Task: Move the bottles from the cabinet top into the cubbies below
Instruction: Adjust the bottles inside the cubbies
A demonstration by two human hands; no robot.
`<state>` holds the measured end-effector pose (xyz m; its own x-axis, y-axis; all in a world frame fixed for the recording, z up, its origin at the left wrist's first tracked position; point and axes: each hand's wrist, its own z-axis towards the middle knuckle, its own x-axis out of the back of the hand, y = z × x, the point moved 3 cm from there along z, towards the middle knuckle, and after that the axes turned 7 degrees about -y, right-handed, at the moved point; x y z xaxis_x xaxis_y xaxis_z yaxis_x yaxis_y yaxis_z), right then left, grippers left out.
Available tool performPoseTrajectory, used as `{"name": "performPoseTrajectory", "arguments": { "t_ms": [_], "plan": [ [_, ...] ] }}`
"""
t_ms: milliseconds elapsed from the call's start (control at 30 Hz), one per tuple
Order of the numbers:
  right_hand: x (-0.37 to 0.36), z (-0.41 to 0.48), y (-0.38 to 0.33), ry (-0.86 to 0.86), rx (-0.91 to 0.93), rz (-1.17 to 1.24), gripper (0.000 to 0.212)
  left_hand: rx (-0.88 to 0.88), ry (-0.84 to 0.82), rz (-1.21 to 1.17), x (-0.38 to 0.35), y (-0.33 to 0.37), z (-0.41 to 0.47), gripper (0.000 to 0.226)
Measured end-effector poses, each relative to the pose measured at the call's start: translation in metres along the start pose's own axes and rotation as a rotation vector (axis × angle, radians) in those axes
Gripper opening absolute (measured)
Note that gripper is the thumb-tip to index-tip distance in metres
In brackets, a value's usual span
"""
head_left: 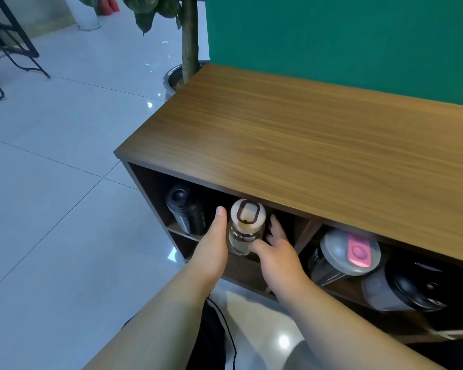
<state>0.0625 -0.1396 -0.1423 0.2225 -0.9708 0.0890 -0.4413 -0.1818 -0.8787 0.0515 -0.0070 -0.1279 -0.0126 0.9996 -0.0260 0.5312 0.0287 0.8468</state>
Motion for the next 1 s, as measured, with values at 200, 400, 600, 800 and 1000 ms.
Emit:
{"name": "performPoseTrajectory", "arguments": {
  "t_ms": [200,400,600,800,1000],
  "plan": [
    [-0.039,-0.016,0.019,-0.19,-0.141,-0.044,0.058,-0.03,0.163,-0.176,0.055,-0.001,-0.014,0.07],
    [-0.088,0.016,-0.025,-0.226,-0.026,-0.029,0.083,-0.061,0.355,-0.18,0.107,0.007,-0.011,0.071],
    [-0.104,0.043,-0.05,-0.129,0.032,-0.004,0.083,-0.071,0.274,-0.139,0.112,0.02,0.014,0.078],
    [-0.11,0.044,-0.052,-0.193,0.054,0.049,0.08,-0.054,0.223,-0.143,0.117,0.016,0.024,0.078],
    [-0.11,0.043,-0.049,-0.194,0.068,0.042,0.081,-0.062,0.214,-0.153,0.118,0.013,0.026,0.075]
  ]
}}
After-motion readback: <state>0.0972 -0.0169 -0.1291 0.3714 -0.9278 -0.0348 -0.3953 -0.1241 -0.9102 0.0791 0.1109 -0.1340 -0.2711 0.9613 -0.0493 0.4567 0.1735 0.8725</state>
